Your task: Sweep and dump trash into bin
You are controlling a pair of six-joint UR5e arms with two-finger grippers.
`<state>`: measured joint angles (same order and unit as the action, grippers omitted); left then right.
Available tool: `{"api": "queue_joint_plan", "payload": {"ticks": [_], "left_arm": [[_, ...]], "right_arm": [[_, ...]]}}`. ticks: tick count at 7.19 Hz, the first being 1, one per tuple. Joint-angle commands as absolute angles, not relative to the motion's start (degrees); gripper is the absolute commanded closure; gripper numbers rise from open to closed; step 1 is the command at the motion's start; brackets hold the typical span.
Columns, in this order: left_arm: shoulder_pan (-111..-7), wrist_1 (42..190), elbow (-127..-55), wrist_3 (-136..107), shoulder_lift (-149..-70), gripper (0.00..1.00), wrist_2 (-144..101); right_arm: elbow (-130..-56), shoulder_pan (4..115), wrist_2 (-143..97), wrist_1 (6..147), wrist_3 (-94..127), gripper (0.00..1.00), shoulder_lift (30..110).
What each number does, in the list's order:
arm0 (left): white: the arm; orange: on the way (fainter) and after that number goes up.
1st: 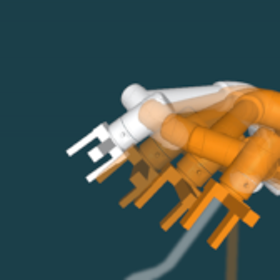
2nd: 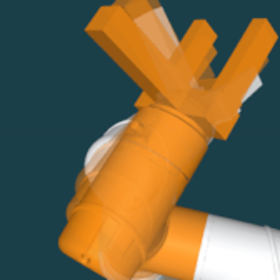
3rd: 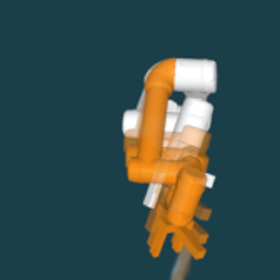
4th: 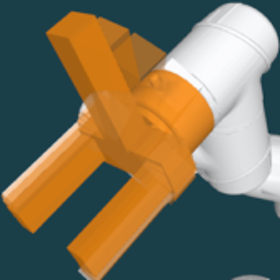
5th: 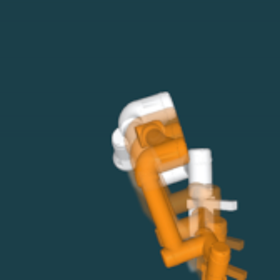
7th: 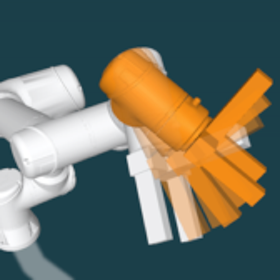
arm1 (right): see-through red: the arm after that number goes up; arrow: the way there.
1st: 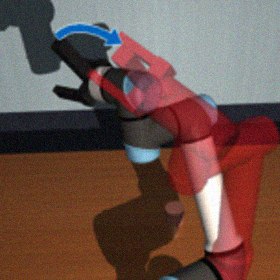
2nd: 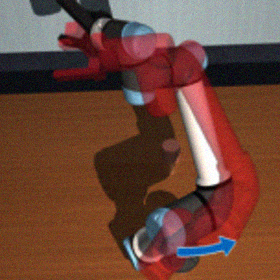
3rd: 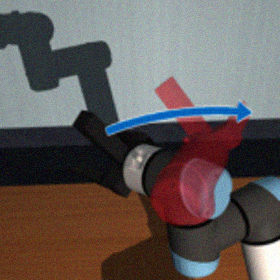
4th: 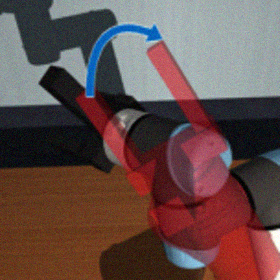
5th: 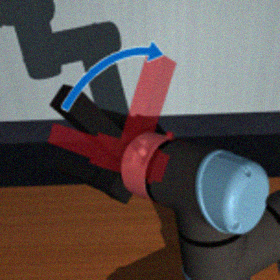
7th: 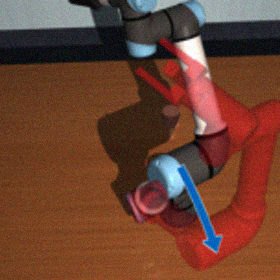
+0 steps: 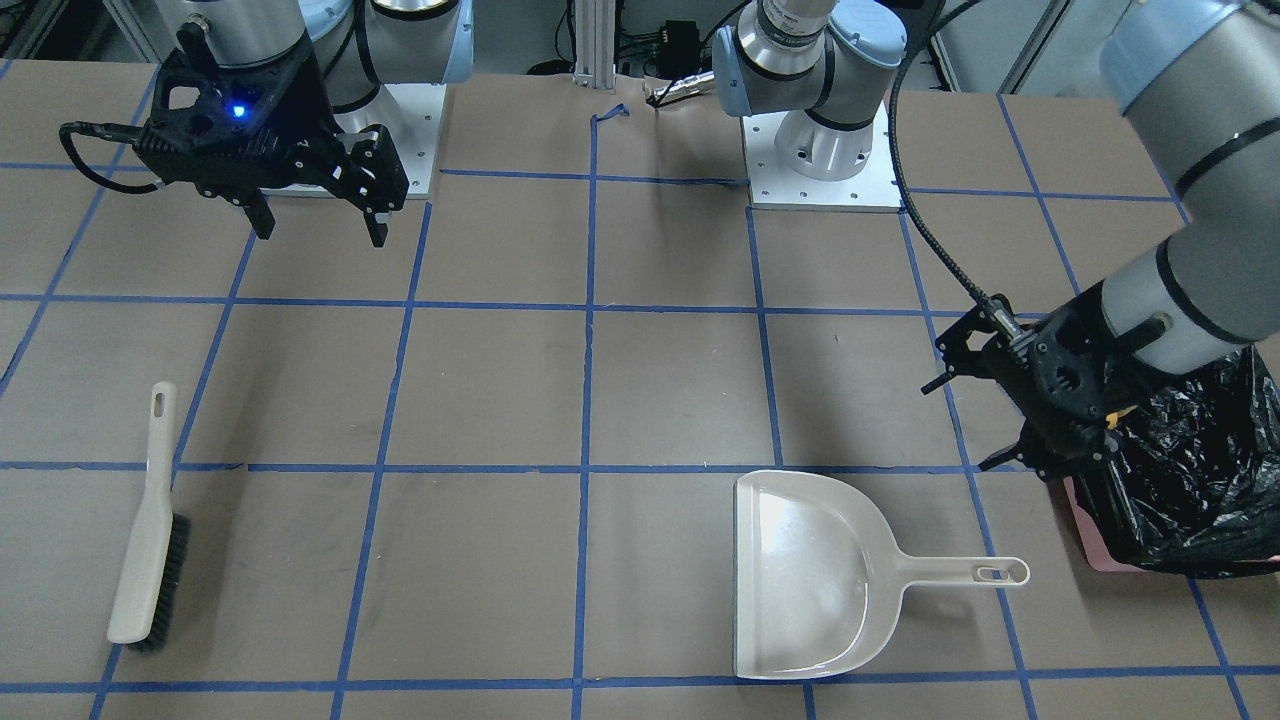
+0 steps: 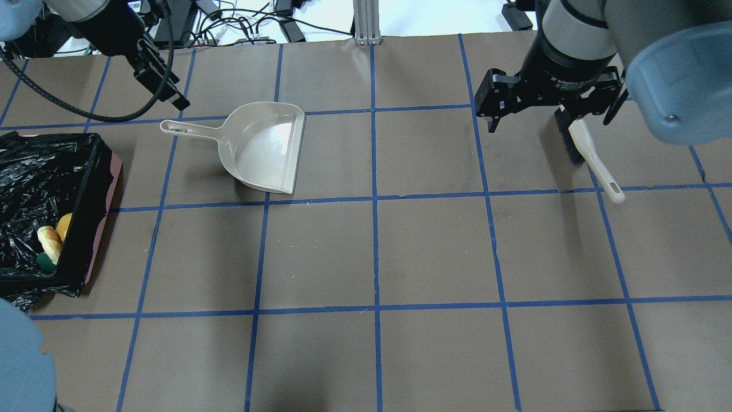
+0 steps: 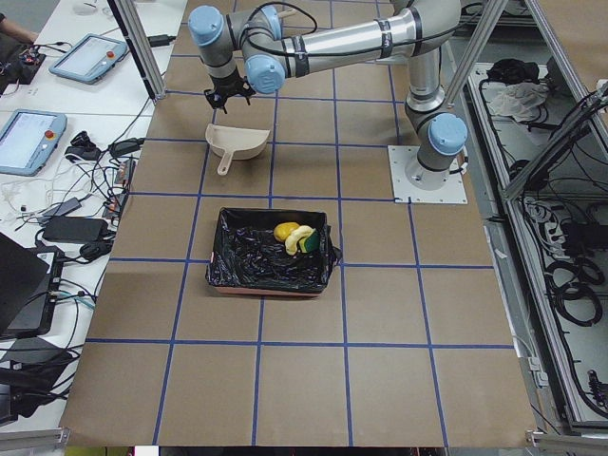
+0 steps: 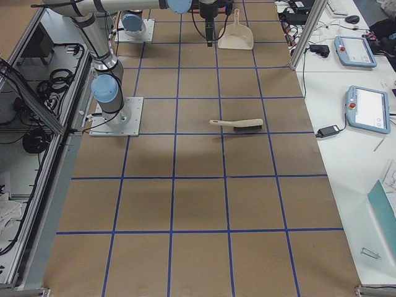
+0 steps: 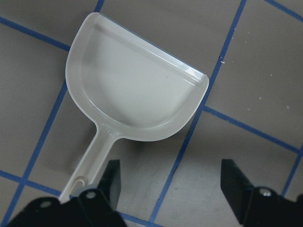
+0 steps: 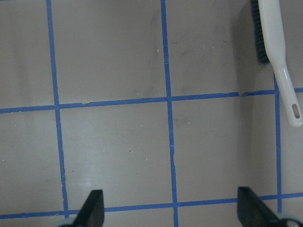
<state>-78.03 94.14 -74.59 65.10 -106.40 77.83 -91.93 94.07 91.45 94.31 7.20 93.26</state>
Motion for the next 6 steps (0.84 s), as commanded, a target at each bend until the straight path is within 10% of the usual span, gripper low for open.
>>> {"api": "queue_joint_plan", "payload": {"ticks": [1, 6], "left_arm": [[-79.44, 96.68, -75.06, 47.42, -101.09, 0.05, 80.66], [-84.80, 96.15, -83.14, 21.38, -93.79, 0.00, 86.56]], "right_arm": [[-91.93, 94.04, 91.49, 94.31, 7.21, 0.00, 93.25], [-91.93, 94.04, 91.49, 94.22, 7.21, 0.00, 93.25]]}}
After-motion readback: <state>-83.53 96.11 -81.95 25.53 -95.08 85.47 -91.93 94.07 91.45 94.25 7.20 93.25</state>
